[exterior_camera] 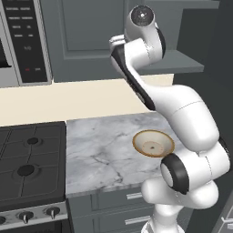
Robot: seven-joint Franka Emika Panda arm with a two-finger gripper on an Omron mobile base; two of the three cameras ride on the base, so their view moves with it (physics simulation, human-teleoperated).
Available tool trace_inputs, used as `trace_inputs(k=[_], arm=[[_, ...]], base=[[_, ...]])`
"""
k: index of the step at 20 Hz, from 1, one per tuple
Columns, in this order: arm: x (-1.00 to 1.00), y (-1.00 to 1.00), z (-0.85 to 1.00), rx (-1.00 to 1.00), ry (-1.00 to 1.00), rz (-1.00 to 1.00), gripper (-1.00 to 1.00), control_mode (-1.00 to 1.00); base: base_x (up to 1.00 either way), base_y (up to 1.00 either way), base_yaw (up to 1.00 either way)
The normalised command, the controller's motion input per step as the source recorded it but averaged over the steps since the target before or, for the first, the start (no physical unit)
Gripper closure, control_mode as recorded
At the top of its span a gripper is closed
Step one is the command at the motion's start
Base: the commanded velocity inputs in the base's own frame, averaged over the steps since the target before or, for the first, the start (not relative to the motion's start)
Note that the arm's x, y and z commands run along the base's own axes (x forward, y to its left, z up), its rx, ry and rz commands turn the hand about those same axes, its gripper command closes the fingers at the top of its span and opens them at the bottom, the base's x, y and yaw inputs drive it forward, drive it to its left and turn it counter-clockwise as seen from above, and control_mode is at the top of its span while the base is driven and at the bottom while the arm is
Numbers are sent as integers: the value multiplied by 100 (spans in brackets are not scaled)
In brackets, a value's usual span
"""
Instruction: Open the cabinet and setup a tea strainer by placing it in the bowl upright.
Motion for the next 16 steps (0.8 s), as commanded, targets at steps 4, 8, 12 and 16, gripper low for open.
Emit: trace_inputs(k=[4, 8, 12, 16], arm=[[5, 0, 0, 0, -7, 2, 100, -100], [7, -1, 0, 0, -8, 2, 100, -100], [24, -35, -1, 5, -6, 6, 100, -100], [23, -43, 0, 5, -5, 9, 100, -100]], base=[[0, 0, 0], [0, 0, 0], [0, 0, 0], [0, 0, 0]])
